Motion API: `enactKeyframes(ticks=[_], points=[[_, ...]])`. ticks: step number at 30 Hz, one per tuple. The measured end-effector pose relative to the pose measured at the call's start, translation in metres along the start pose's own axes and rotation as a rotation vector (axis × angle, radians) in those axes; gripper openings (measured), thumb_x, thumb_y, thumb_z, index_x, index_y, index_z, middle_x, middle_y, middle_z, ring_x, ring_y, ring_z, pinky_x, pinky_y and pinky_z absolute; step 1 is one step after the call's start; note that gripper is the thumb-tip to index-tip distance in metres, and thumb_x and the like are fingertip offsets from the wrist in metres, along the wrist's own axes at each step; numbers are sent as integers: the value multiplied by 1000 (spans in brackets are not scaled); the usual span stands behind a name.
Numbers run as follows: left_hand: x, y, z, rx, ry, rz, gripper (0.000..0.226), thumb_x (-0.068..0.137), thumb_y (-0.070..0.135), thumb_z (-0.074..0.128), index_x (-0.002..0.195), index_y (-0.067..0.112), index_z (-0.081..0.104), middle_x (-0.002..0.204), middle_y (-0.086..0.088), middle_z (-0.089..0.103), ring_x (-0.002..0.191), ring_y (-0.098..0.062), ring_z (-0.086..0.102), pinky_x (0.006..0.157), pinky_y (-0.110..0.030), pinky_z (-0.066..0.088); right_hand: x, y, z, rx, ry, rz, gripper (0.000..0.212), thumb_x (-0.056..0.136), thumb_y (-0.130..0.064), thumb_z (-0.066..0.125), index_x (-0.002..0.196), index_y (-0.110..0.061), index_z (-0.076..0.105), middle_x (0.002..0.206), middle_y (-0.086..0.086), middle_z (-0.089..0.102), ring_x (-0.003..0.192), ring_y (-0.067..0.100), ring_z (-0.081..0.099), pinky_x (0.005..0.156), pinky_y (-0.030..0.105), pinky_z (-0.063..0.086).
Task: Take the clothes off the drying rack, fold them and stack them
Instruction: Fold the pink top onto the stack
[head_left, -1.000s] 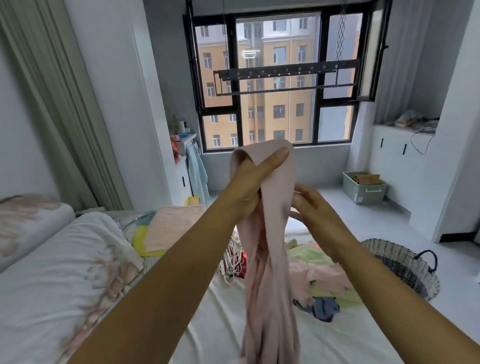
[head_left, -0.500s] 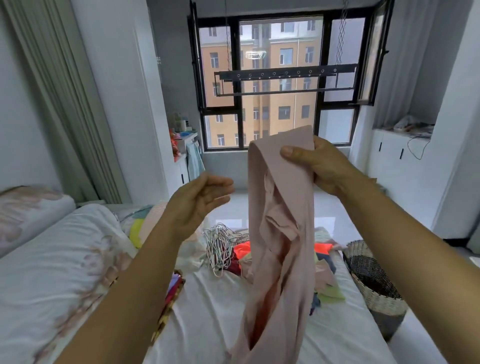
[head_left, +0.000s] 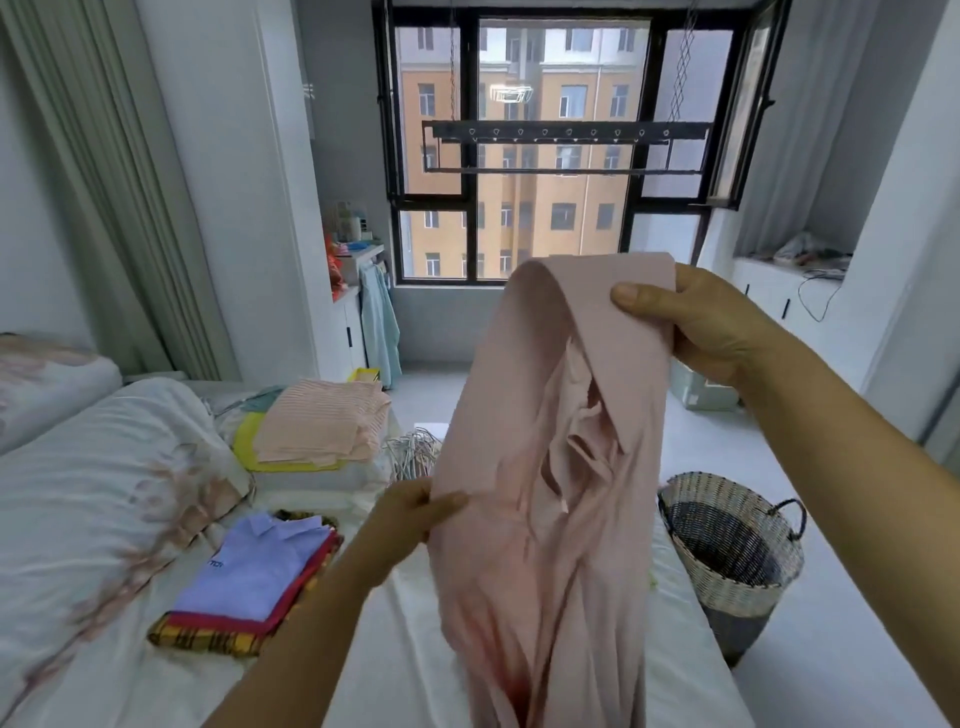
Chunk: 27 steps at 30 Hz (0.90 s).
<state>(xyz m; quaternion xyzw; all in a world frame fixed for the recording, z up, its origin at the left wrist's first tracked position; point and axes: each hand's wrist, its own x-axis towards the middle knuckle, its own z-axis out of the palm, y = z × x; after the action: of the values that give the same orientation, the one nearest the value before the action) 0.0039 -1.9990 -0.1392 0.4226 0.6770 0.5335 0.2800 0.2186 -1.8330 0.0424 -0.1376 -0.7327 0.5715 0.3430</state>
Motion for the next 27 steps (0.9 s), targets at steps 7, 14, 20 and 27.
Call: enactKeyframes(ticks=[7,14,20,27], points=[[-15,33,-72,164,323,90,48,79,38,69,81,-9,62,68,-14,52,65,-18,45,60,-29,33,-12,51,-13,29,-57,162,65,28,-51,91,79,-15,72,75,-2,72,63,8,66,53,15,49],[77,-12,-70,338,261,-14,35,88,23,61,57,11,49,56,-2,45,55,-17,40,54,-28,30,73,127,17,119,59,390,15,75,-23,66,84,-12,62,62,-1,64,46,6,50,37,13,34],[195,-148,-61,409,233,-216,27,68,38,45,53,16,40,53,0,40,66,-25,47,51,-32,25,160,300,61,187,164,717,17,84,-12,66,98,-2,64,89,9,68,76,19,62,60,24,55],[320,-282,-69,161,266,-384,43,81,21,64,114,-5,52,99,-14,56,93,-23,52,79,-28,37,251,473,90,290,430,735,5,89,2,53,92,-2,54,72,5,53,69,10,50,64,20,48]])
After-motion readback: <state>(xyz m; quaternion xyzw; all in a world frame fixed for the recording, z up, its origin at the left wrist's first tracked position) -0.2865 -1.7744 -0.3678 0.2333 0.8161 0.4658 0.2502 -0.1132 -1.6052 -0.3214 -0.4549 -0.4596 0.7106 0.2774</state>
